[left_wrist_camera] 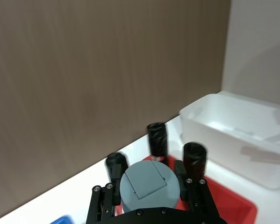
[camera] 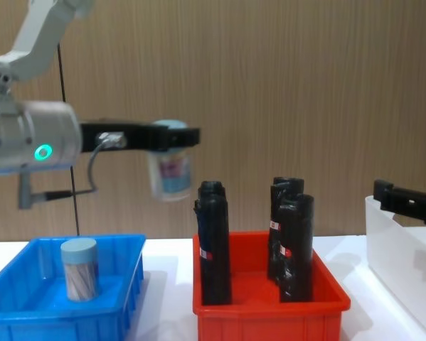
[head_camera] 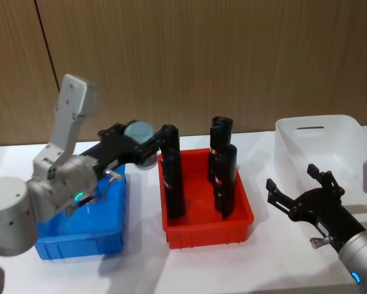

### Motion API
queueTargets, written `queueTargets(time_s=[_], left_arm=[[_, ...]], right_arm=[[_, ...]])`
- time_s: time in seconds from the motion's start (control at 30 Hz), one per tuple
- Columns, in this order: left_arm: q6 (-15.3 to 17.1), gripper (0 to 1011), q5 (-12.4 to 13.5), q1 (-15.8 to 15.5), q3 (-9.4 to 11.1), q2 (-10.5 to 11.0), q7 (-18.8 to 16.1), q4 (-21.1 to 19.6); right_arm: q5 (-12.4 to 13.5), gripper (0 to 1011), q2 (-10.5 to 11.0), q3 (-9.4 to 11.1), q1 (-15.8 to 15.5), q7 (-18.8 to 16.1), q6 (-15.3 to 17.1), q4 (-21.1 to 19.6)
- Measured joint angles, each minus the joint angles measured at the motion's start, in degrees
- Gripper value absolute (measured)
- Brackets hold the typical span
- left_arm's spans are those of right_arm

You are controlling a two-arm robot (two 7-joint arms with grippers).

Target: Pick the cotton swabs from the blue box and place them into the white box.

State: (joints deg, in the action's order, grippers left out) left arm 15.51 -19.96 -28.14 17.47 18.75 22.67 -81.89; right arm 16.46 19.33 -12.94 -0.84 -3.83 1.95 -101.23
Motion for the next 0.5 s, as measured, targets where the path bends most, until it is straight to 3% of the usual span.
queueTargets(time_s=[0.5], left_arm=[[2.1, 673, 0.2, -6.9, 2.5, -4.9, 8.4, 5.2]], right_arm=[[0.0, 1002, 0.0, 0.0, 0.0, 0.0, 0.0, 0.0]])
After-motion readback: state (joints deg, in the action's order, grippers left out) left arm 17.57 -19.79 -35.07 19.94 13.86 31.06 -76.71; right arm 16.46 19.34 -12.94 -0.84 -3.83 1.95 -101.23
